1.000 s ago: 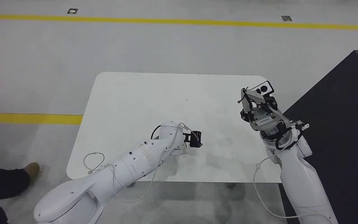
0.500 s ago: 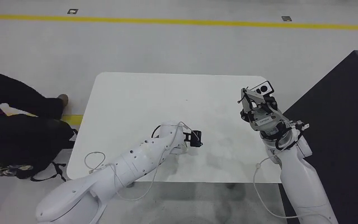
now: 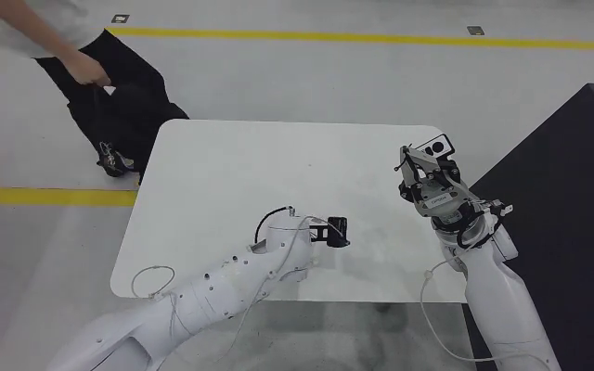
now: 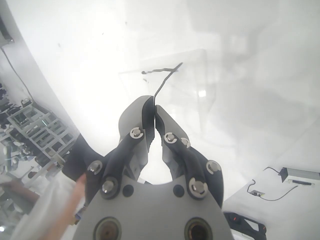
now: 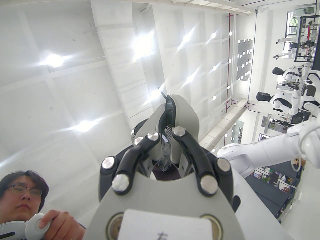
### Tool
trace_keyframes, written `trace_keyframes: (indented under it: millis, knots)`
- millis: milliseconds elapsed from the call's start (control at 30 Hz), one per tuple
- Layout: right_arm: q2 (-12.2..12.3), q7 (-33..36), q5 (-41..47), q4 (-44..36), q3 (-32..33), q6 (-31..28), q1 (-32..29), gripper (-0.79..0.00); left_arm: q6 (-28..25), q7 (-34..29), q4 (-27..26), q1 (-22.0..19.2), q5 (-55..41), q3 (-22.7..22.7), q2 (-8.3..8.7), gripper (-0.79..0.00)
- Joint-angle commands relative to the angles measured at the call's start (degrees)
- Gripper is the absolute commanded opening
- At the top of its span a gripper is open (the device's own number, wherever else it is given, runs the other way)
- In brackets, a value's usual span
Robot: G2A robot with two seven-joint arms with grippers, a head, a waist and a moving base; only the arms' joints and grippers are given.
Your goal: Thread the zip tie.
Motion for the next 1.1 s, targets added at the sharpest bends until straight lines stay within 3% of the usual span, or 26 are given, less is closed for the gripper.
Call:
trace_keyframes:
  millis: [0,300,467,567,933,1067]
  knots:
    - [0.0,0.0,0.0,0.0,0.0,0.0,0.0,-0.785,1.76,-0.67,-3.46,1.88,2.57,-2.43,1.21,-0.785]
    - [0.0,0.0,0.0,0.0,0.0,0.0,0.0,-0.785,5.26,1.96,-21.76,14.51,15.13,-16.11,7.05,-0.785]
    - [0.0,0.0,0.0,0.0,0.0,0.0,0.0,-0.785,5.3,12.74,-26.66,21.89,17.26,-24.3,9.32,-0.785]
    - [0.0,0.0,0.0,0.0,0.0,0.0,0.0,-0.785,5.28,22.71,-26.01,24.88,12.0,-28.32,9.88,-0.785]
    - [0.0,0.0,0.0,0.0,0.0,0.0,0.0,-0.785,5.28,22.71,-26.01,24.88,12.0,-28.32,9.88,-0.785]
    - [0.02,-4.98,1.79,1.62,1.6,1.78,-1.11,-0.785,9.97,23.42,-28.54,26.95,19.48,-30.11,10.19,-0.785]
